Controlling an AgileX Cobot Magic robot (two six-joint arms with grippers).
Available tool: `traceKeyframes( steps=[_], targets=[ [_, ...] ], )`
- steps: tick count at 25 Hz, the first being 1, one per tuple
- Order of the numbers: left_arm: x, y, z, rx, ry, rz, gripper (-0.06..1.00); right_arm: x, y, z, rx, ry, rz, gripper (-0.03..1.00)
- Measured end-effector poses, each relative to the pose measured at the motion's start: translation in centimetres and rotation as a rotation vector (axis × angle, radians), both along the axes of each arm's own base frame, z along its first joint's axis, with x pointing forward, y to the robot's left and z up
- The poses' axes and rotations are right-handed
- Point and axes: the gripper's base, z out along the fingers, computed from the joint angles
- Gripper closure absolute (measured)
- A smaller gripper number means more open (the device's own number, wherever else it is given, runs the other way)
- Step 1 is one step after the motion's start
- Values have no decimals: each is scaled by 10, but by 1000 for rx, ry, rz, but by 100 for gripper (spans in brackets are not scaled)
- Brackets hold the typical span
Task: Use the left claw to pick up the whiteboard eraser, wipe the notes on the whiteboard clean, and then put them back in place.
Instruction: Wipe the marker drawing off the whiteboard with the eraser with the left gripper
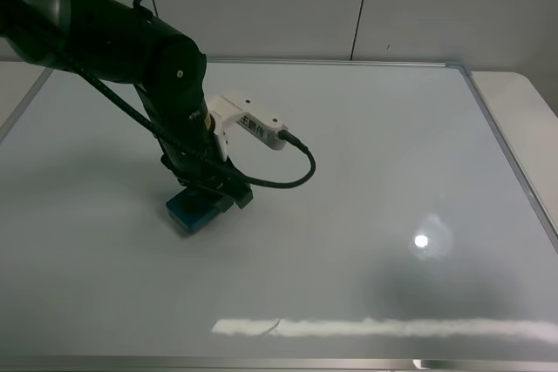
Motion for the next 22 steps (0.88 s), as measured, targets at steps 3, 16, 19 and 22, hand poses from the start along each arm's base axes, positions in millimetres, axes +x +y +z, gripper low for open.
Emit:
traceKeyframes(
  steps=[3,16,19,22],
  targets=[
    [27,16,-8,19,-25,46,39,0,0,0,0,0,0,-2],
    [43,30,-14,18,-49,83,39,0,0,0,0,0,0,-2],
    [40,26,-18,16,-54,63,39,0,0,0,0,0,0,-2],
    [32,23,-22,8,-67,37,39,0,0,0,0,0,0,-2]
  ],
)
